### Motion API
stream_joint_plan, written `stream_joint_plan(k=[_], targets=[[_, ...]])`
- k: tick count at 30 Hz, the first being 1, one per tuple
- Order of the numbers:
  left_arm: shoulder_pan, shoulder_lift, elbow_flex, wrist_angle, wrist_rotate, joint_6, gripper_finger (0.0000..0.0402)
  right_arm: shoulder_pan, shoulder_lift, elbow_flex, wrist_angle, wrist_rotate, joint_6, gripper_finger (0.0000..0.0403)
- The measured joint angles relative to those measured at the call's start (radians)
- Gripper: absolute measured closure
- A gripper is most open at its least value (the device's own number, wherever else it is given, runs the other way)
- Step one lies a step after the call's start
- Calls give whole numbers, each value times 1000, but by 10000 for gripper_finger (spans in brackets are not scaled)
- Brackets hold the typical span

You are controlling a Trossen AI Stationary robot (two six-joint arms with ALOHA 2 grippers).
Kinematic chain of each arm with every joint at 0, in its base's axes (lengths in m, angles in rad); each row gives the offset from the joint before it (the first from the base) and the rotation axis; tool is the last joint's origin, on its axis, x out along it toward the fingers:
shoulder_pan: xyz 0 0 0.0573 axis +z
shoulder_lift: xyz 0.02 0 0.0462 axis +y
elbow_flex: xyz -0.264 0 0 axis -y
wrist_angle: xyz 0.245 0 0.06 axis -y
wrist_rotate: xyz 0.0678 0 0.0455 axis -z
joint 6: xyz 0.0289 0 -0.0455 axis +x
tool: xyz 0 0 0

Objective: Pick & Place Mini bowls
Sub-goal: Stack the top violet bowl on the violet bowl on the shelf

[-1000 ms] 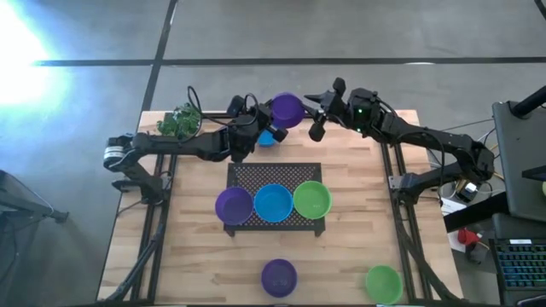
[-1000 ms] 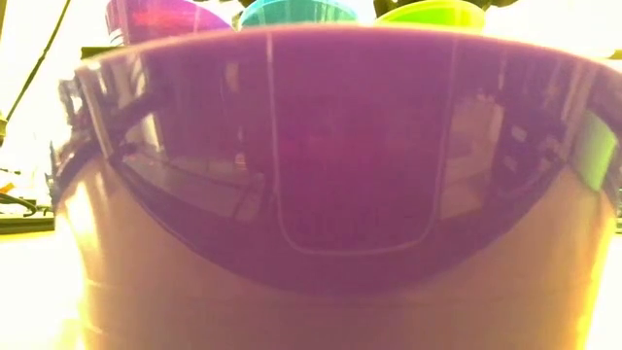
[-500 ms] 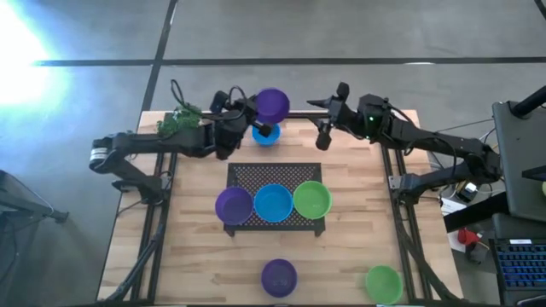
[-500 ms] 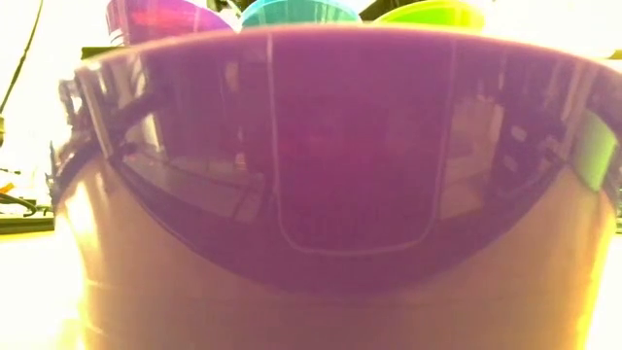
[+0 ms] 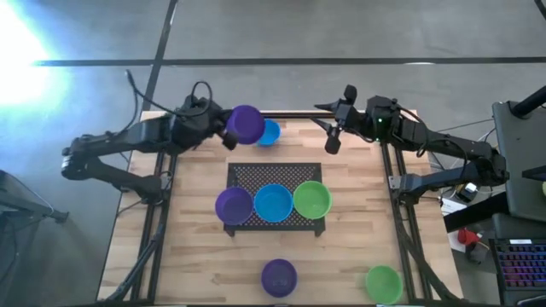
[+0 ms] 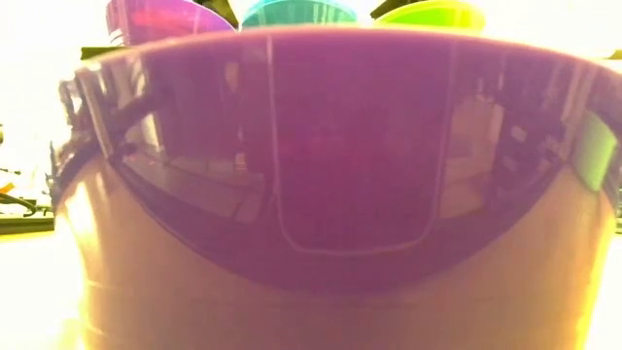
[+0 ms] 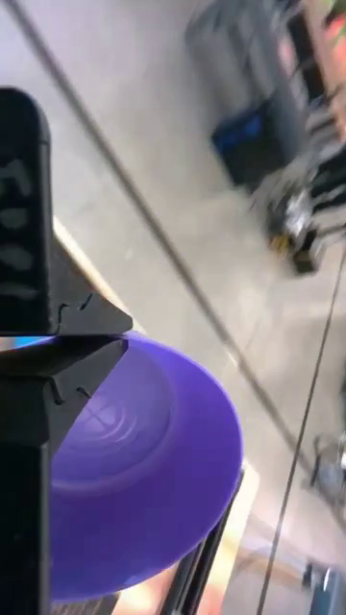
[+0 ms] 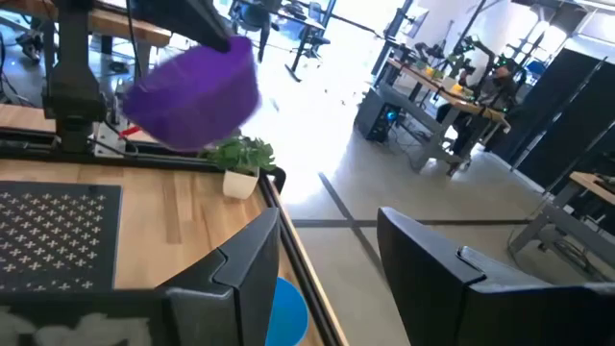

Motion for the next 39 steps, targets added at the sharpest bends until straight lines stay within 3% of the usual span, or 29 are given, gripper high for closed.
stream_joint_plan(k=[9, 21, 30, 39], targets=[[0, -84, 0, -199, 308, -115, 401, 0, 2, 0, -9, 0, 5, 229], [-1, -77, -8, -257, 722, -113, 401, 0, 2, 0, -29, 0, 19, 229], [-21, -28, -59, -284, 925, -53, 401, 0, 2, 0, -28, 0, 17, 229], [-45, 33, -76, -296, 970, -14, 401, 0, 2, 0, -27, 0, 19, 229]])
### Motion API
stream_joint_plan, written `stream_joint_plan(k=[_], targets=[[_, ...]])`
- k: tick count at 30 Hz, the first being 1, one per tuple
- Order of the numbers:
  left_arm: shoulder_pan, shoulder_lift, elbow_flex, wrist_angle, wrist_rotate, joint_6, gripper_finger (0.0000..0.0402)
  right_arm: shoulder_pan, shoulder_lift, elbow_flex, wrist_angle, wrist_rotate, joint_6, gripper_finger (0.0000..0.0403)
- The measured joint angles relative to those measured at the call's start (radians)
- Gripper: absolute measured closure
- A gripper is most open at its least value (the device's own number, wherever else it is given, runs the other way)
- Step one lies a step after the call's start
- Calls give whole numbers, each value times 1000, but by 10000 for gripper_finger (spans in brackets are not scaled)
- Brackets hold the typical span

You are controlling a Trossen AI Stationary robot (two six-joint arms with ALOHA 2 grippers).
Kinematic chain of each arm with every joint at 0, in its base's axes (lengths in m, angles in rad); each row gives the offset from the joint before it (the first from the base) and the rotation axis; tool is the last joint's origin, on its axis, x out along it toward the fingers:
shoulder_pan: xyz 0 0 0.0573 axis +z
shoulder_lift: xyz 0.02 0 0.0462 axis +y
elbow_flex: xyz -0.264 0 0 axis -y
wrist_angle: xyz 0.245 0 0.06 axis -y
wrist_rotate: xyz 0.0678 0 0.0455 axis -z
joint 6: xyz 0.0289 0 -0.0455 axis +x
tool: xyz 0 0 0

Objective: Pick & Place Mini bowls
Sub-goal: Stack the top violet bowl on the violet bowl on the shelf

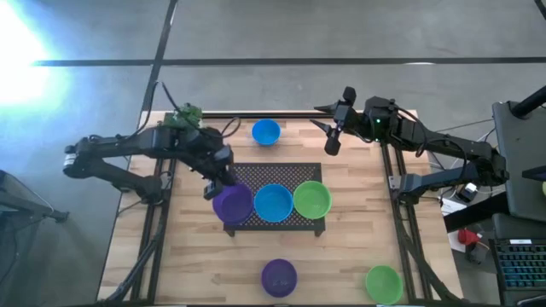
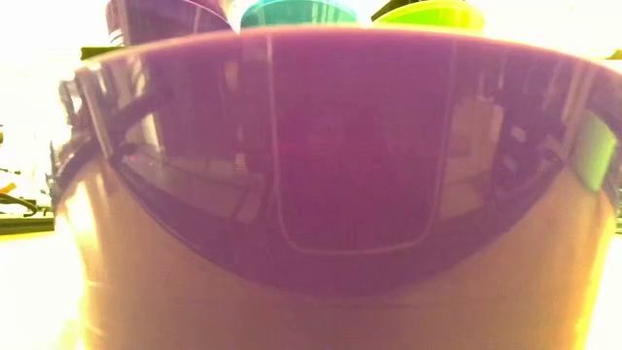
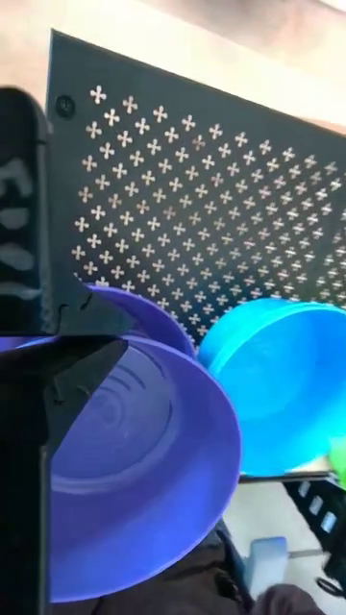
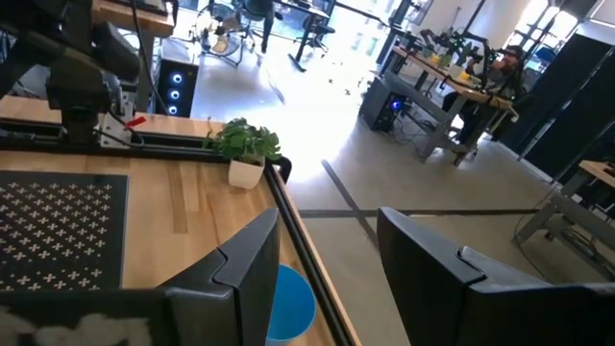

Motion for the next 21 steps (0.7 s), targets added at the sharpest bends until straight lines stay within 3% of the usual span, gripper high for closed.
stream_joint_plan(k=[12, 21], targets=[[0, 49, 0, -6, 0, 39, 395, 0, 0, 0, 1, 0, -1, 229], [1, 50, 0, -9, -1, 38, 353, 0, 0, 0, 1, 0, -1, 229]])
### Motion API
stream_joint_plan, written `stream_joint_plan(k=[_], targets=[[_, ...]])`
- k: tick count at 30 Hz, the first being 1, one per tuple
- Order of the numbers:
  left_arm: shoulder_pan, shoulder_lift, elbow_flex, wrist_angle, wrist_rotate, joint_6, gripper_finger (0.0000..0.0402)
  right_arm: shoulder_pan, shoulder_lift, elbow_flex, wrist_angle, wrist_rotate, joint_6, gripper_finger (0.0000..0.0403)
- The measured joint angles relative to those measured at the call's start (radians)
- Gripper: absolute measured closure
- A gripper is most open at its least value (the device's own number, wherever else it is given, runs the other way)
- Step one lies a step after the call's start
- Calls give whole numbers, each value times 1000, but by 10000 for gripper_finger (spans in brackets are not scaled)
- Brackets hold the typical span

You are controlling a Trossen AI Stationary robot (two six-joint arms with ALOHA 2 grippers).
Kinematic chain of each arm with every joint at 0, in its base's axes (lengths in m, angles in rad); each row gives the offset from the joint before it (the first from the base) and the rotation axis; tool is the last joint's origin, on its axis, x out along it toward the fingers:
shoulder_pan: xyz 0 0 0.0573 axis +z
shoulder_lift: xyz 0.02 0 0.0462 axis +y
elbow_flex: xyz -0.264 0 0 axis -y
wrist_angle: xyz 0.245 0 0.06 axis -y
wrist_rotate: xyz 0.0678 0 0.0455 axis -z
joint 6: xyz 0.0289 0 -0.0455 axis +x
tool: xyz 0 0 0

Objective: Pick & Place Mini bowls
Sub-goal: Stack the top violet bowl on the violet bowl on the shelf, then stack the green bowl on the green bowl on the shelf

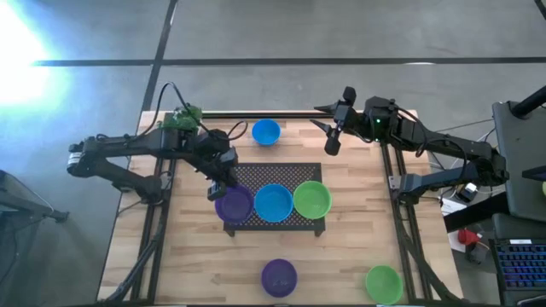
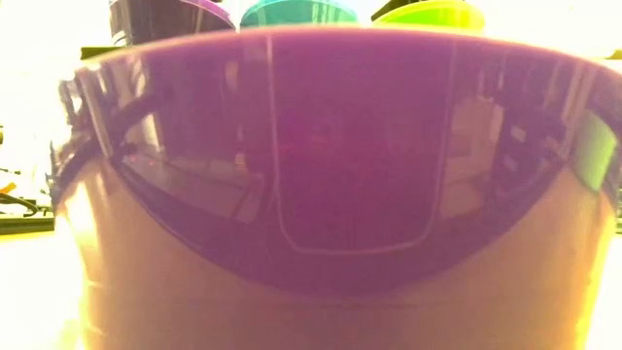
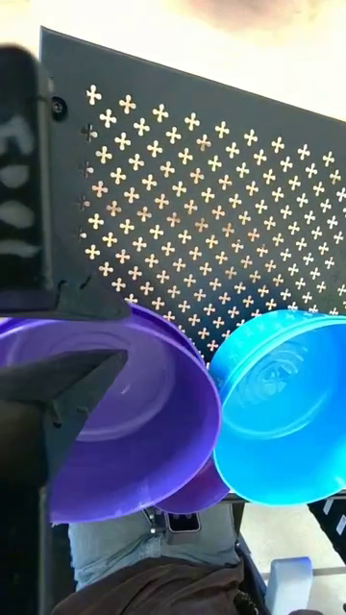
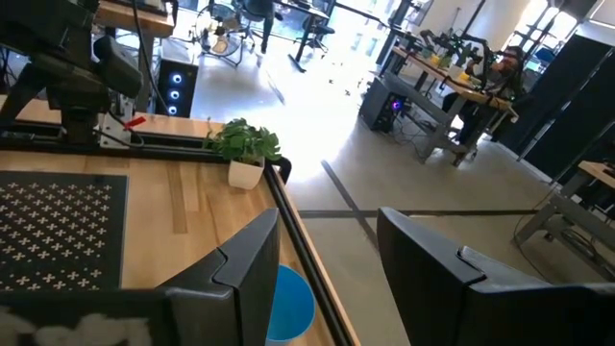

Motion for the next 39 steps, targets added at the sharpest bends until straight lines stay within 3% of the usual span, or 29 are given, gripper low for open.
stream_joint_plan(k=[12, 20, 27, 30, 33, 39], targets=[[1, 0, 55, -2, -28, 76, 333, 0, 0, 0, 0, 0, -2, 229], [3, -13, 163, -2, -145, 131, 333, 0, 0, 0, 0, 0, 14, 229], [2, -26, 212, -2, -334, 203, 333, 0, 0, 0, -18, 0, 28, 231], [2, -27, 210, -2, -486, 206, 333, 0, 0, 0, -48, 0, 27, 244], [3, -27, 208, -1, -606, 200, 333, 0, -2, 4, -86, 0, 28, 268], [3, -30, 208, 29, -686, 194, 333, 0, -22, 28, -148, 8, 61, 334]])
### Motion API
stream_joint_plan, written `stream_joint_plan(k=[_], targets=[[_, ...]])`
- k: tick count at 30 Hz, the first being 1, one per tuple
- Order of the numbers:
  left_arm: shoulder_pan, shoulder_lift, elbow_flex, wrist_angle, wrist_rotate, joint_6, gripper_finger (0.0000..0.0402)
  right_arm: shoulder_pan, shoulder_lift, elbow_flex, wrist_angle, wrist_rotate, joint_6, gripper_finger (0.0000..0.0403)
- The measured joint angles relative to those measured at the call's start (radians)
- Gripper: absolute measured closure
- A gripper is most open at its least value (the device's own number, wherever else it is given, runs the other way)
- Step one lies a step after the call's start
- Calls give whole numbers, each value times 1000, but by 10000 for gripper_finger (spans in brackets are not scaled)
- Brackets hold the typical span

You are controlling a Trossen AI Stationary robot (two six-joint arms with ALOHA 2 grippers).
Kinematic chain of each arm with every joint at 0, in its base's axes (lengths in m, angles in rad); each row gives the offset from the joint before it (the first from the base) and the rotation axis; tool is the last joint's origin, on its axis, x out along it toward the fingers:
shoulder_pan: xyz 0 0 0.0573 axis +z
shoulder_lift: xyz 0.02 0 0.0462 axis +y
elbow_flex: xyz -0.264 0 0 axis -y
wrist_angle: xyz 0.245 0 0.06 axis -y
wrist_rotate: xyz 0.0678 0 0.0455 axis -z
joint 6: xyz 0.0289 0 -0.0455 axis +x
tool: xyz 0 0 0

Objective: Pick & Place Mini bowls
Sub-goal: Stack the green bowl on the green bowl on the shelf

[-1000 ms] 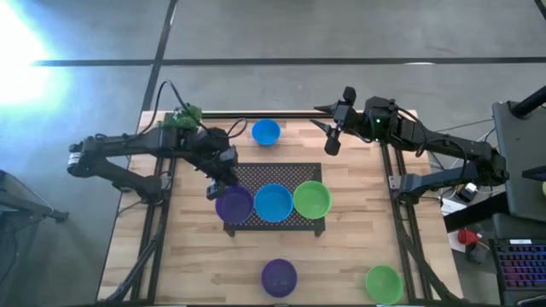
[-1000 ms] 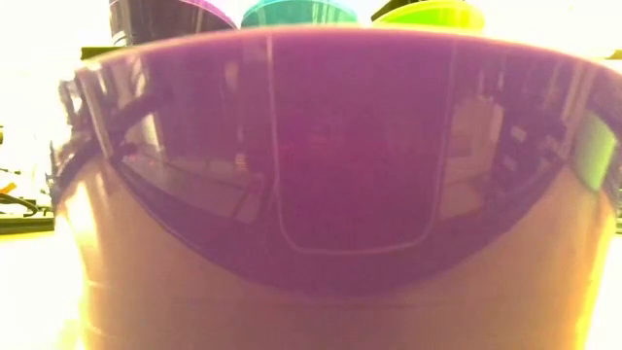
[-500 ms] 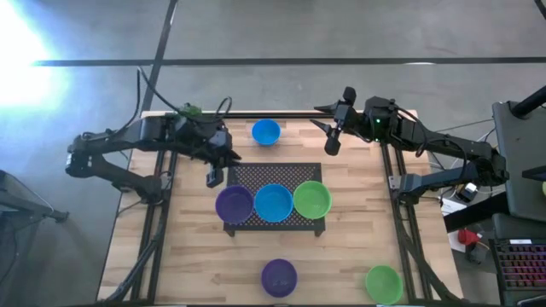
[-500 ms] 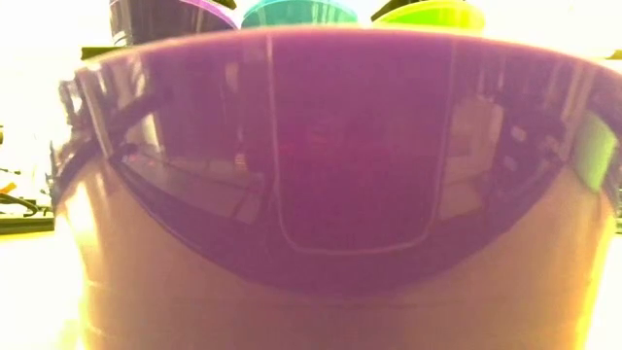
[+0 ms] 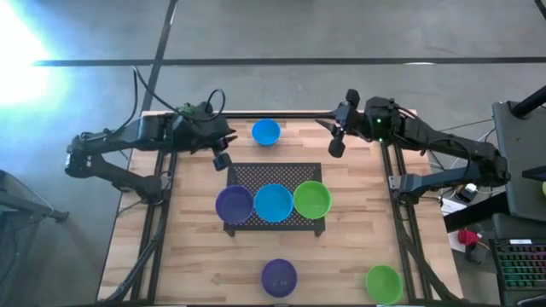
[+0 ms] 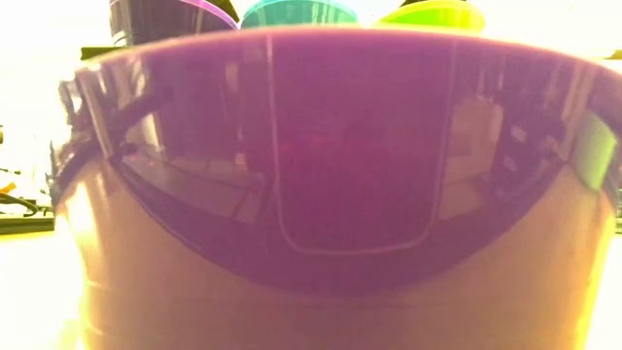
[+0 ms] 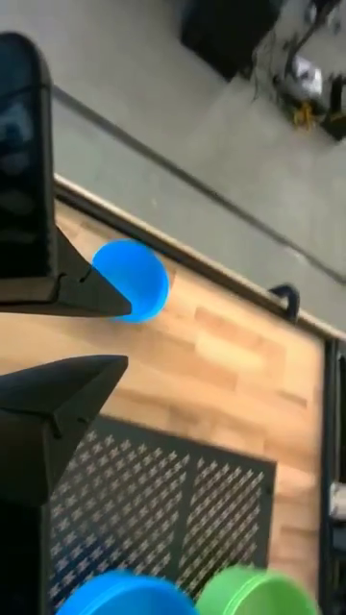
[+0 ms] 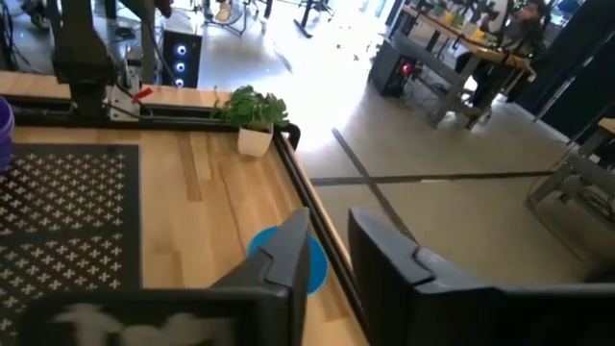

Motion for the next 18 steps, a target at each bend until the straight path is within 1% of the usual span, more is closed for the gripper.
stream_joint_plan(k=[3, 6, 10, 18], targets=[[3, -2, 0, 7, -55, -5, 340, 0, -13, 9, -11, 0, 13, 365], [12, -3, 0, 6, -76, -6, 362, 0, -32, 9, -17, 0, 19, 389], [21, -11, 0, 6, -87, 2, 396, 0, -60, 9, -99, 0, 95, 394], [24, -29, -1, 31, -83, 33, 401, 8, -117, 7, -339, -1, 269, 394]])
